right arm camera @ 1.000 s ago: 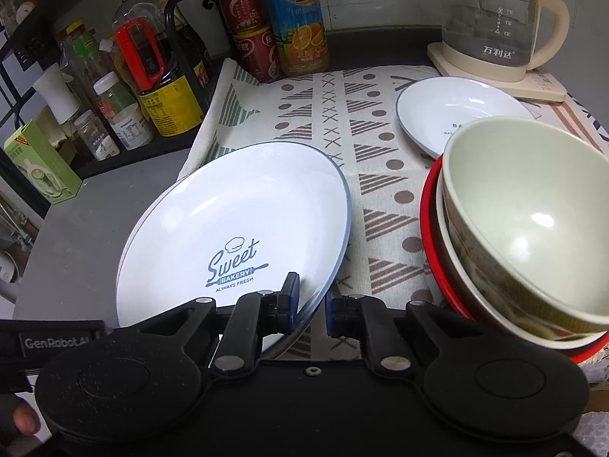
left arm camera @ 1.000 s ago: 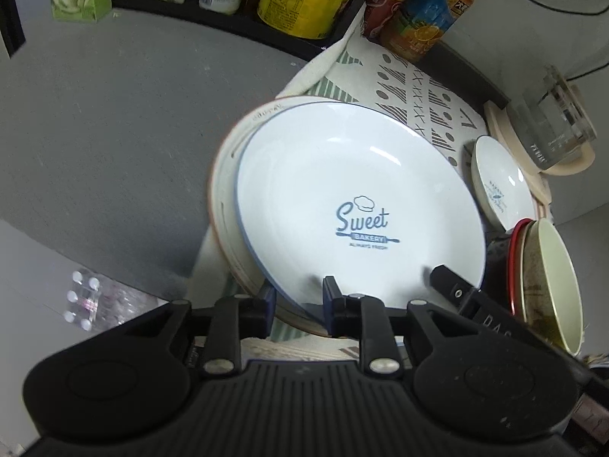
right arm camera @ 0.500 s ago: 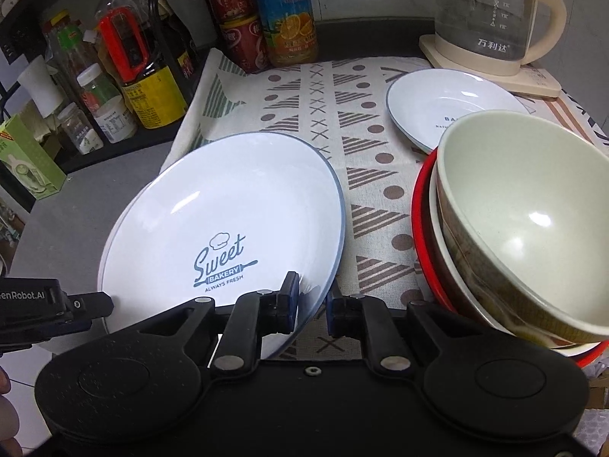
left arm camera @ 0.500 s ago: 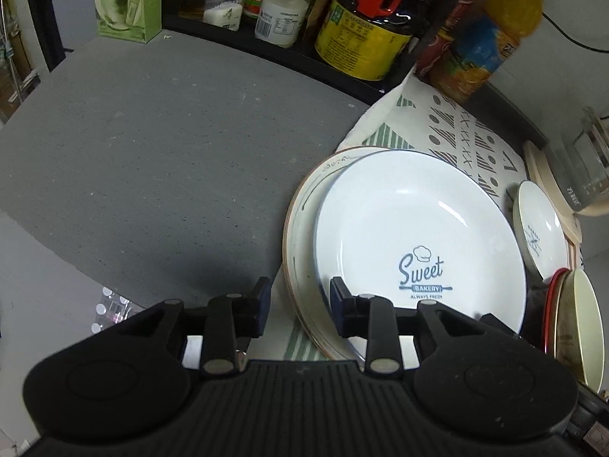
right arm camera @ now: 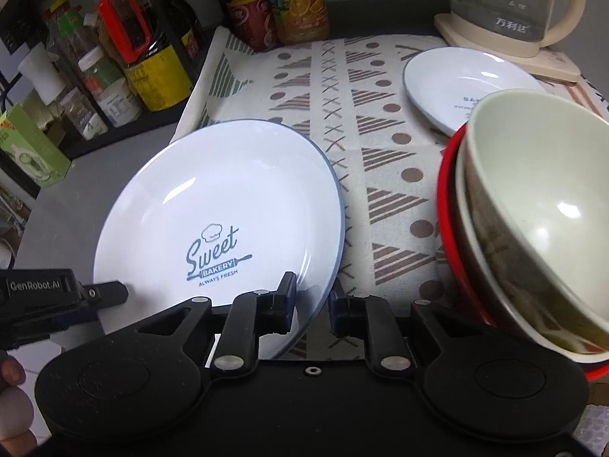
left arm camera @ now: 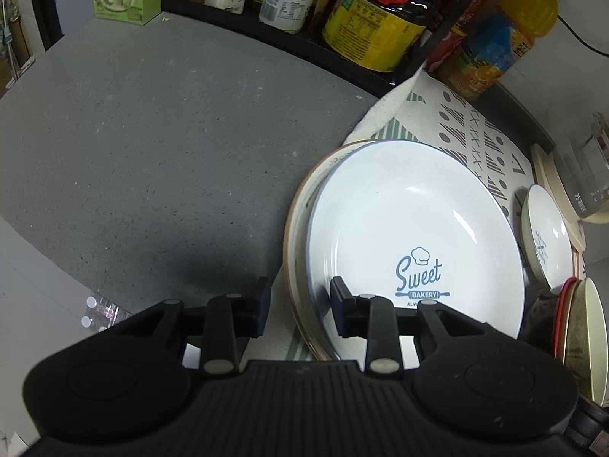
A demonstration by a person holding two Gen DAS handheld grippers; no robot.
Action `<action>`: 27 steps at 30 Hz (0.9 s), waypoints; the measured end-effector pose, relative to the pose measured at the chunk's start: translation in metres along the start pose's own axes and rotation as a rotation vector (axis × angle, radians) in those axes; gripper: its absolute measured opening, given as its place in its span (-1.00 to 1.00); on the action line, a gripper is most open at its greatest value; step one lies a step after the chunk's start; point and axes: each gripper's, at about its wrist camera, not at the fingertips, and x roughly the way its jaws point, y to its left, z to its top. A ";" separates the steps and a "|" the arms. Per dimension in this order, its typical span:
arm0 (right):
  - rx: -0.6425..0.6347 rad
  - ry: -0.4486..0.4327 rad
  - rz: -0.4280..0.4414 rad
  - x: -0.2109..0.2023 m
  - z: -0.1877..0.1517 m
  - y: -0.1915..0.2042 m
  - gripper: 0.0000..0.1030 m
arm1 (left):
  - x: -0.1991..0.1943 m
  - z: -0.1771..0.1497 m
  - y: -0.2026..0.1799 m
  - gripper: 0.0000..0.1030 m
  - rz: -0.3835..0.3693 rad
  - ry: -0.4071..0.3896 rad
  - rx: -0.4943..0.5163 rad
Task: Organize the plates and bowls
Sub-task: 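Open both grippers and release the 'Sweet' plate, then move both grippers to the white 'BAKERY' plate and close on its rim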
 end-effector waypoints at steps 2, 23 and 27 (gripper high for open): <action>-0.015 0.008 0.004 0.000 0.000 0.001 -0.64 | 0.000 0.001 0.002 -0.50 -0.005 -0.007 -0.005; -0.049 -0.131 0.078 -0.057 0.070 -0.008 0.60 | -0.026 0.053 -0.023 0.37 -0.034 -0.029 0.021; -0.023 -0.143 0.048 -0.056 0.083 -0.017 0.65 | -0.025 0.070 -0.036 0.44 -0.067 -0.036 0.051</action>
